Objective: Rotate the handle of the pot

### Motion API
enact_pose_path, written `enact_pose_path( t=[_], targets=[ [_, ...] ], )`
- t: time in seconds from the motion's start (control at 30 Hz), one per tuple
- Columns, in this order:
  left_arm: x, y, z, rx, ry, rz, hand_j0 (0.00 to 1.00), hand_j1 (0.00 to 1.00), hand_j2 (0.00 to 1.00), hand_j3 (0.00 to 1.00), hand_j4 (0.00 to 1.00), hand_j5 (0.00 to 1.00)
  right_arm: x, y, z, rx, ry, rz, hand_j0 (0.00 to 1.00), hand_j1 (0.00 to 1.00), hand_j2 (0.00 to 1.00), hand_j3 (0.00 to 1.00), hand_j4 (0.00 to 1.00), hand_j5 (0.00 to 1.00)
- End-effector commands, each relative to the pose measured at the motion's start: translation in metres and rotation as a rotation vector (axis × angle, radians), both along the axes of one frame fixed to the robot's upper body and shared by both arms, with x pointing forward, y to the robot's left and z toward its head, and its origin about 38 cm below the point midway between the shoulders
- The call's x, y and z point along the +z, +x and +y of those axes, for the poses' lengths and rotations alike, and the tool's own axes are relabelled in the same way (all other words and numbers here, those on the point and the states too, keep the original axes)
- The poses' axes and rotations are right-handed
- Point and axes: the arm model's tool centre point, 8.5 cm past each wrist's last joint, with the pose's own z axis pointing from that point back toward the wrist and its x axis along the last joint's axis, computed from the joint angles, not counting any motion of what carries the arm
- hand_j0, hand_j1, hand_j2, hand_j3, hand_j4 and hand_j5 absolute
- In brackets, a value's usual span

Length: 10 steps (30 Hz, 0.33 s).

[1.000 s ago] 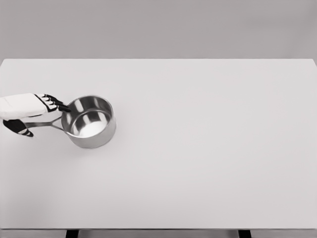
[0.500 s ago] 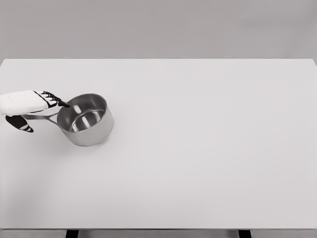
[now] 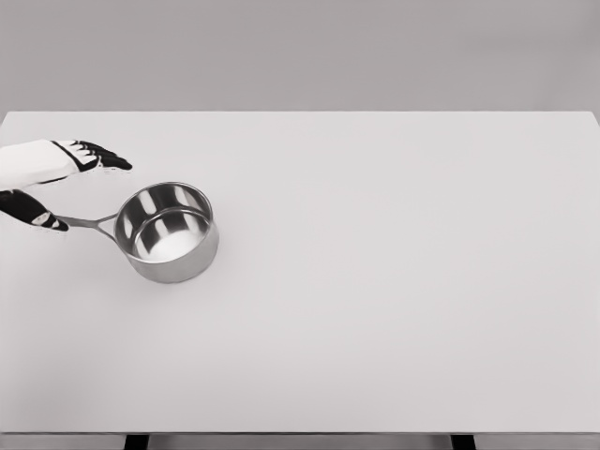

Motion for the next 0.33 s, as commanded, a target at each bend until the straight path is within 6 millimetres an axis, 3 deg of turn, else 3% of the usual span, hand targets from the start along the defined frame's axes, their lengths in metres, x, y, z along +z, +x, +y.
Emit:
enact_pose_path(
  t=[0.0, 0.13, 0.3],
  targets=[
    [-0.002, 0.005, 0.001, 0.020, -0.055, 0.006, 1.00, 1.00, 1.00, 1.00, 1.00, 1.00, 0.000, 0.000, 0.000, 0.000, 0.000, 0.000, 1.00, 1.00, 1.00, 1.00, 1.00, 1.00],
    [-0.017, 0.043, 0.012, 0.133, -0.134, 0.013, 1.00, 1.00, 1.00, 1.00, 1.00, 1.00, 0.000, 0.000, 0.000, 0.000, 0.000, 0.000, 1.00, 1.00, 1.00, 1.00, 1.00, 1.00],
    [-0.022, 0.051, 0.021, 0.176, -0.148, 0.021, 1.00, 1.00, 1.00, 1.00, 1.00, 1.00, 0.000, 0.000, 0.000, 0.000, 0.000, 0.000, 1.00, 1.00, 1.00, 1.00, 1.00, 1.00]
  ],
)
